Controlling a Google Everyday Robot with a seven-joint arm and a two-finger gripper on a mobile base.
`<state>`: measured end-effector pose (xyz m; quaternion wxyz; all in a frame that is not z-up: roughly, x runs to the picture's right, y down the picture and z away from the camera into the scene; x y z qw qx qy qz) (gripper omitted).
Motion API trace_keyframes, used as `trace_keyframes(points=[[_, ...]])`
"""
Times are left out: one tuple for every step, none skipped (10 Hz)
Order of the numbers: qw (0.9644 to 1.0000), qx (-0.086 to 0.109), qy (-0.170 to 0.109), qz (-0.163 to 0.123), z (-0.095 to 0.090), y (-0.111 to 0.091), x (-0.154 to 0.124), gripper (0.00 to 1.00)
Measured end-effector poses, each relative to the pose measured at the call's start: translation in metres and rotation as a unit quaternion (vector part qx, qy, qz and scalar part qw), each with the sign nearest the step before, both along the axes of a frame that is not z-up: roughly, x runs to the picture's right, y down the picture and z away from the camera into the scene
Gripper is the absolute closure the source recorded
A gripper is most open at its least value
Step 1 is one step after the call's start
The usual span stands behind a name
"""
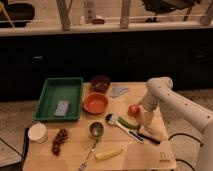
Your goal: Place apple in red bowl
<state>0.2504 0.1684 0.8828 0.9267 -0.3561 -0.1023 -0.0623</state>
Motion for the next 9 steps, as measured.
trace_keyframes(points=[[1.0,0.0,-0.001,-0.002,0.0002,0.0003,0.0002,0.2],[1.0,-0.001,-0.003,-0.004,0.0004,0.0017,0.0005,0.2],[0.9999,-0.001,-0.007,-0.008,0.0004,0.0025,0.0003,0.2],[0.9999,-0.001,-0.007,-0.008,0.0004,0.0023,0.0002,0.2],[0.9999,-0.001,-0.007,-0.009,0.0008,0.0031,0.0004,0.2],[0.9999,-0.001,-0.008,-0.01,0.0009,0.0032,0.0007,0.2],[0.9999,-0.002,-0.009,-0.012,0.001,0.0038,0.0014,0.2],[0.9999,-0.002,-0.01,-0.013,0.0012,0.0046,0.0017,0.2],[0.9998,-0.002,-0.011,-0.015,0.0016,0.0048,0.0018,0.2]])
